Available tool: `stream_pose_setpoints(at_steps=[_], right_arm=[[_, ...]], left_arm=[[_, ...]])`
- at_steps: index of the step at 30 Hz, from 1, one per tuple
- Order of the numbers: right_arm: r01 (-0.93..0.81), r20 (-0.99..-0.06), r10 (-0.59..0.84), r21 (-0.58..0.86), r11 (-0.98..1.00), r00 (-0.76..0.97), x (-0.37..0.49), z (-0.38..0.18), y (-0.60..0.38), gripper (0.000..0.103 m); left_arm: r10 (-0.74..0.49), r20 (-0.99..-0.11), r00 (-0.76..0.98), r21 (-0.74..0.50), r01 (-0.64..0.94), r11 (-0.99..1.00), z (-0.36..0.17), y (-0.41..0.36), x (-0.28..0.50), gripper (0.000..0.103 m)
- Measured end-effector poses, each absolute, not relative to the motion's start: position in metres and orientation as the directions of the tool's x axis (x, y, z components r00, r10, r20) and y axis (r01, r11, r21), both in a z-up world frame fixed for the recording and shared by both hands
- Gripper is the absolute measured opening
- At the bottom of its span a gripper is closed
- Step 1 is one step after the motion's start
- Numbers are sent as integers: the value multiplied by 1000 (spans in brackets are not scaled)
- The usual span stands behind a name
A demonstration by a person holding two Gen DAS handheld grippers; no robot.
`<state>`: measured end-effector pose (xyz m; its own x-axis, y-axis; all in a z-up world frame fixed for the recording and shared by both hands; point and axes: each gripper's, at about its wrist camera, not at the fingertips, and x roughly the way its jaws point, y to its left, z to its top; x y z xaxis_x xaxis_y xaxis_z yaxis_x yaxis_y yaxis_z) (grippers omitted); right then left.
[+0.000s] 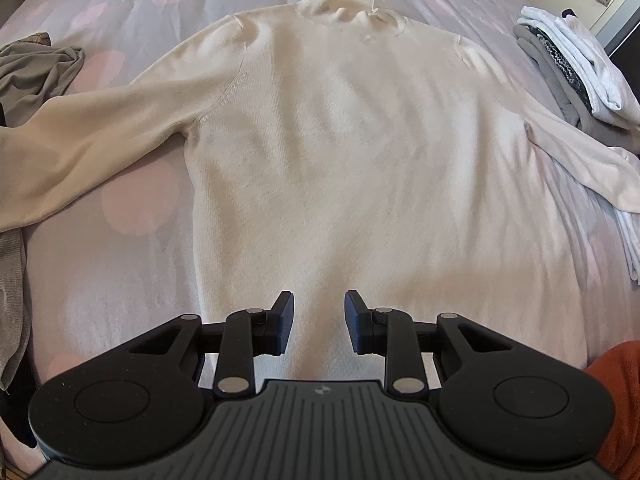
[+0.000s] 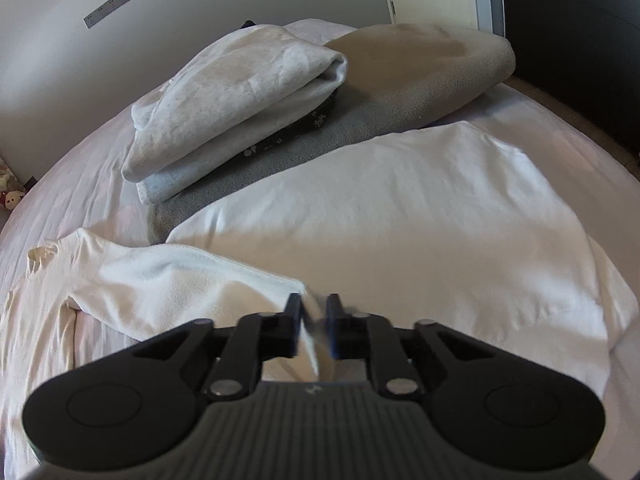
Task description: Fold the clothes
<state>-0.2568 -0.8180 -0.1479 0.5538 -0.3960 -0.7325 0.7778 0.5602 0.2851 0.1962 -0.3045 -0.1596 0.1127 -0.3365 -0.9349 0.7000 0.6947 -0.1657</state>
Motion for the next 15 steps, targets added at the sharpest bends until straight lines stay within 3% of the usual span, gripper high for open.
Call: stream_pose_setpoints(at_steps=[15], right_arm=[[794, -645, -497, 314, 520, 580, -186, 12, -837, 4]], left_arm=[[-468, -859, 208, -212, 686, 696, -165, -322, 248, 25]])
